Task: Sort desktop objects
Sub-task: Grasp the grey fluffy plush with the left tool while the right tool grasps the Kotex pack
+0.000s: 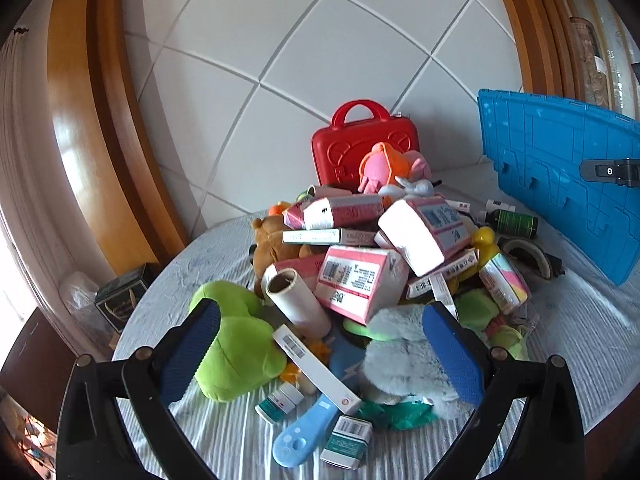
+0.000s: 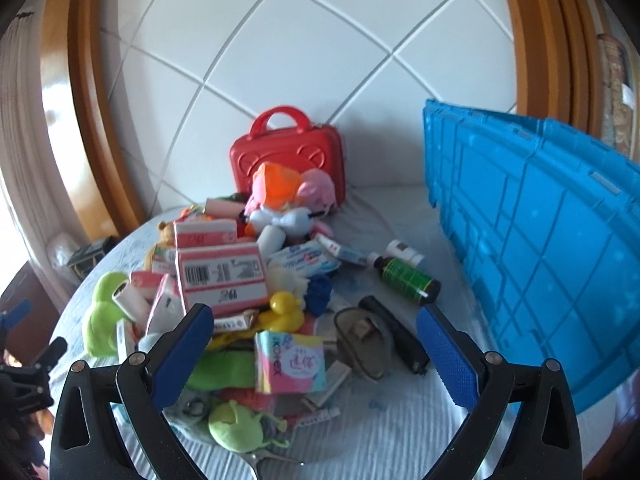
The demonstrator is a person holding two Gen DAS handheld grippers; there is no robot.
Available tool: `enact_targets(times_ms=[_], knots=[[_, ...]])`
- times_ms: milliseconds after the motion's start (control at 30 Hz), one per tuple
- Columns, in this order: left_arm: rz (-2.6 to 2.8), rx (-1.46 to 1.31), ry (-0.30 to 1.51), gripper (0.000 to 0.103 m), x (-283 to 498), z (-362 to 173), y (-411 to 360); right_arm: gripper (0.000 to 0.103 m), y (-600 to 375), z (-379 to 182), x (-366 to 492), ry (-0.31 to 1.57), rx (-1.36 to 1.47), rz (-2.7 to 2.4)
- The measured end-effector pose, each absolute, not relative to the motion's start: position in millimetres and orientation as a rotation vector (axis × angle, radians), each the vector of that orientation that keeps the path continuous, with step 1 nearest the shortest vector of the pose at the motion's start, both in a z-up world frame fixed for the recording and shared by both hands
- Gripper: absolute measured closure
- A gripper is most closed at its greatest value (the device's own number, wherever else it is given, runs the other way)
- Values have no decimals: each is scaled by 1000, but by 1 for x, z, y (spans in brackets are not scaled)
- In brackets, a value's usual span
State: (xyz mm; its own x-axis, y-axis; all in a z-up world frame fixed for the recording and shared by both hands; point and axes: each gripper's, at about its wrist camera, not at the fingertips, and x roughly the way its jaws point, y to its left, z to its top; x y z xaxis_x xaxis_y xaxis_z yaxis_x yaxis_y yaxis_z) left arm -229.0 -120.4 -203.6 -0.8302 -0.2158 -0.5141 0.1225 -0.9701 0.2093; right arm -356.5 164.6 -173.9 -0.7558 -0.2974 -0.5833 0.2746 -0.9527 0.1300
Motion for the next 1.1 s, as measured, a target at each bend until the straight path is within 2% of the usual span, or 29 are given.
enact_targets(times_ms=[100, 400, 733, 1000, 1100], knots=[[-2807, 870, -183, 0, -232, -214, -113, 0, 161, -192, -366, -44, 942, -2622], [-2713, 1066, 192, 0, -266, -255, -102, 0, 144, -251, -405, 26, 1056, -2404], [-2610, 1197, 419, 0, -305, -305, -93, 1, 122, -307, -459, 15, 1194, -2166], [-2595, 1232, 473, 0, -320, -329, -93, 18, 121, -343, -486, -104, 1313, -2034], [-2611, 1249, 532, 6, -317, -335, -98, 20, 120, -344, -487, -85, 1315, -2017]])
